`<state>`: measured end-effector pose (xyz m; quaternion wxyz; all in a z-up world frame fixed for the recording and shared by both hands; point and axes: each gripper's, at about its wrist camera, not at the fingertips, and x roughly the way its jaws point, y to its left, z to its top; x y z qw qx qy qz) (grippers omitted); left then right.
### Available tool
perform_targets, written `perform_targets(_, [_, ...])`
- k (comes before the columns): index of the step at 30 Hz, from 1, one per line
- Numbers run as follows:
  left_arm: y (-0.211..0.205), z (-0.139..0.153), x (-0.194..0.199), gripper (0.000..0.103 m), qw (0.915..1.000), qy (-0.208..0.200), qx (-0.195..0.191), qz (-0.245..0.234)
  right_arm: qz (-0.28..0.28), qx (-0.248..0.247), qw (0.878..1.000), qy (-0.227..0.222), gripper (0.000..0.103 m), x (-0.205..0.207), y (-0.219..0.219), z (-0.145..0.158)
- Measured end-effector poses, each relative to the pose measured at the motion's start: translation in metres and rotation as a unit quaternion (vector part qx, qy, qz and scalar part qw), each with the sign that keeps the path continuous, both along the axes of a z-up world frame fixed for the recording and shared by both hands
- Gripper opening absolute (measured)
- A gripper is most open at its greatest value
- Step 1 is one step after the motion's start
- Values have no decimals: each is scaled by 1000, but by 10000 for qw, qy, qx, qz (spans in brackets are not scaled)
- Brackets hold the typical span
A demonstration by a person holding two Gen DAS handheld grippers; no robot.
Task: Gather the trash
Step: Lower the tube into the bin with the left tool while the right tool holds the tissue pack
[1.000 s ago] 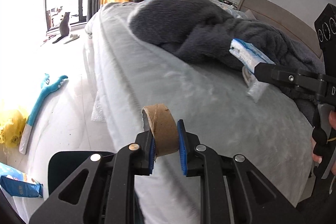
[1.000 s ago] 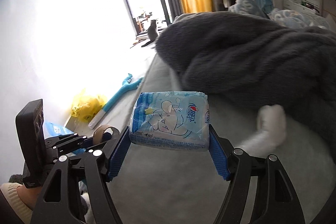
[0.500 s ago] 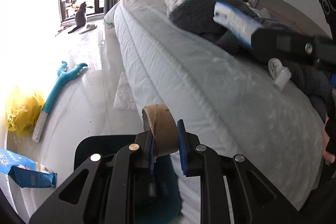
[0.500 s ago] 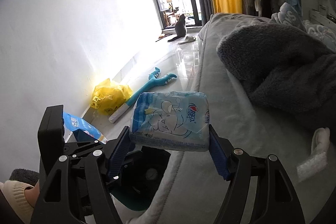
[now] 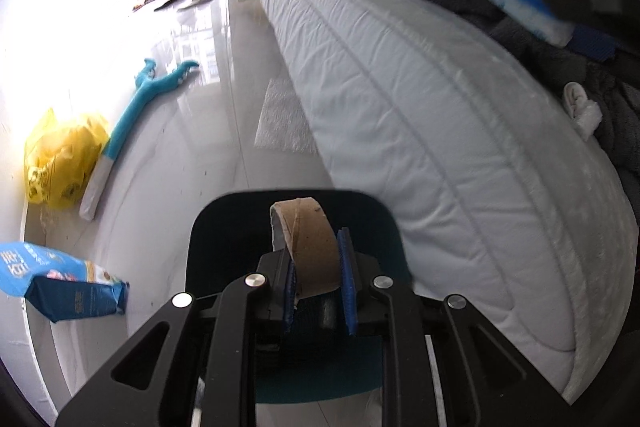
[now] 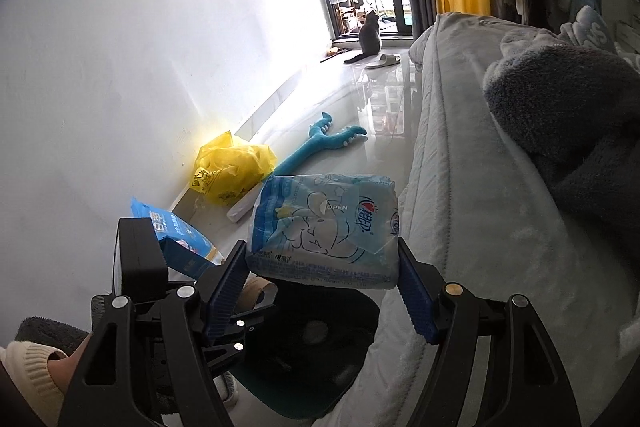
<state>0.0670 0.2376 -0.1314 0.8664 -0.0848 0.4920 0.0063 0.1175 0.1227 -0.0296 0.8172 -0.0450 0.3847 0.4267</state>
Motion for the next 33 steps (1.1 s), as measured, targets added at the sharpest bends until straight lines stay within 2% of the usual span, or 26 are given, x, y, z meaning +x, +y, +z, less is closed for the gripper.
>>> perform_targets(7, [21, -36, -8, 21, 9968, 760, -226, 84, 153, -102, 9998, 82, 72, -2, 25, -9])
perform_targets(17, [41, -65, -25, 23, 9875, 1498, -474, 127, 352, -517, 9974, 360, 72, -5, 61, -39])
perform_targets(22, [53, -68, -32, 46, 9852, 1621, -545, 143, 428, -678, 9957, 472, 72, -8, 76, -52])
perform_targets(25, [63, -68, -37, 56, 9843, 1649, -585, 220, 467, -796, 9942, 554, 72, -8, 84, -63])
perform_targets(27, [69, -67, -39, 58, 9841, 1642, -622, 256, 469, -874, 9928, 667, 72, -7, 91, -73])
perform_targets(29, [70, -66, -41, 53, 9842, 1625, -684, 188, 464, -908, 9918, 777, 72, -6, 95, -81])
perform_targets(31, [67, -64, -43, 36, 9849, 1613, -636, 10, 453, -923, 9908, 881, 72, -4, 98, -87])
perform_targets(33, [64, -62, -44, 31, 9851, 1584, -665, -123, 439, -961, 9902, 917, 72, -4, 101, -91])
